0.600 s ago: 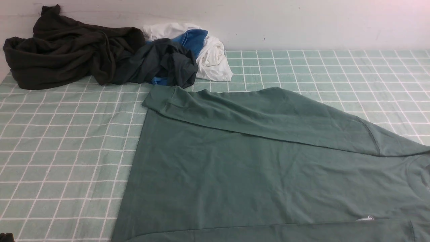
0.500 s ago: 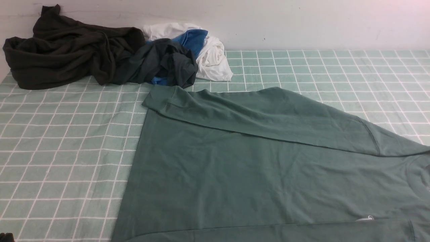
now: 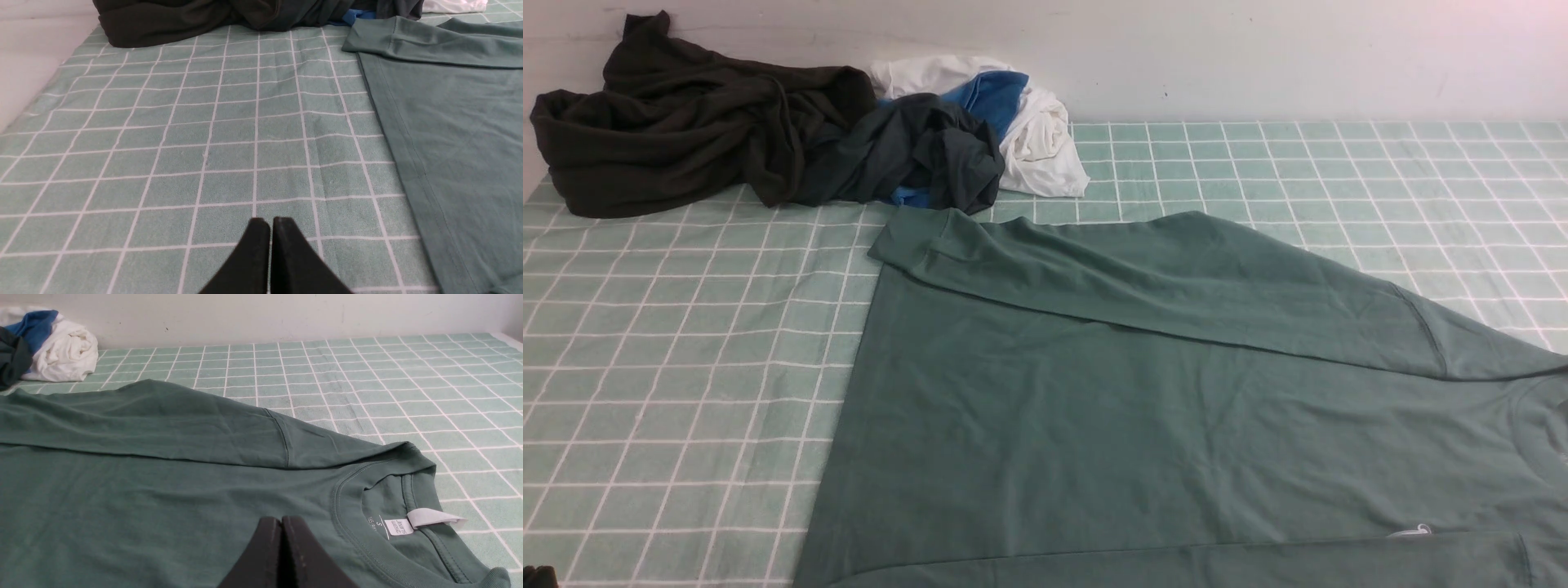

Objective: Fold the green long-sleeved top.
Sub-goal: Use the left arm to clamp the cuff closest to it

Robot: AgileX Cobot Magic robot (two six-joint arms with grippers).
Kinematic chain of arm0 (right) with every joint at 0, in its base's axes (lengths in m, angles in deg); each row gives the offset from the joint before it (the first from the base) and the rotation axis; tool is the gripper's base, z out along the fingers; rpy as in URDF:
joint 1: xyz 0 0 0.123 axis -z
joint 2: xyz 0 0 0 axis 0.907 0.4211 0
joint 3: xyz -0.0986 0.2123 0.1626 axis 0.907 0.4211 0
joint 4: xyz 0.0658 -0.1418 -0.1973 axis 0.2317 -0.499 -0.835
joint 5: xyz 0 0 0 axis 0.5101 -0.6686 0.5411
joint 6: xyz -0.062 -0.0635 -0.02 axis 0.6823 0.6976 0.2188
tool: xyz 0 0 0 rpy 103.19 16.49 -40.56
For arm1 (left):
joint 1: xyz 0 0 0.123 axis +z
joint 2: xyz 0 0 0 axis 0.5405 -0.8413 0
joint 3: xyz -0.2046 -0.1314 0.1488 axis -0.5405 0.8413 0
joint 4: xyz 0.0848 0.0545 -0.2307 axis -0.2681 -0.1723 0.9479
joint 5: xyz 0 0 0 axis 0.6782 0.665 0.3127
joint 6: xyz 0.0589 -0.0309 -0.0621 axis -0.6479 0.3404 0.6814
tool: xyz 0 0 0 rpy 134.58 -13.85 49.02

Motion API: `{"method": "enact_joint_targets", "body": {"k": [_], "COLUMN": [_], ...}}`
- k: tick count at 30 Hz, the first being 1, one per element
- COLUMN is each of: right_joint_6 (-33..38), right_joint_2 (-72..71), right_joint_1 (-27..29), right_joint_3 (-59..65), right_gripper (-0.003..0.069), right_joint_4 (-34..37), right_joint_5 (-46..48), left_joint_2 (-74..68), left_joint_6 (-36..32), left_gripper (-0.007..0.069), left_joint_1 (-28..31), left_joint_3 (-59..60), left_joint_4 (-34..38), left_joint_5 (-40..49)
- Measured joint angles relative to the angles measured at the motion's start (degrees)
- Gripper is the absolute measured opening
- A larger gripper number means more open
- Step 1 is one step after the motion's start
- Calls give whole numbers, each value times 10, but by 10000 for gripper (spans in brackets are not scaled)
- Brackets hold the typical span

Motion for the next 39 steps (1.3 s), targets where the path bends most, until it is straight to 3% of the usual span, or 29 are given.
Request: {"method": "enact_joint_targets", "body": {"k": [39], "right_joint_6": [4], "right_joint_2": [0], "right_joint_1": [0], "right_joint_3": [0], "right_gripper": [-16], "right_joint_4": [-8], "right_joint_5": [1], "left_joint_2": [0], "left_joint_6": [-2], "left_gripper": [-3], "left_joint_1": [0], "left_joint_3": [0], "left_joint_4": [0], "left_joint_5": [0]}}
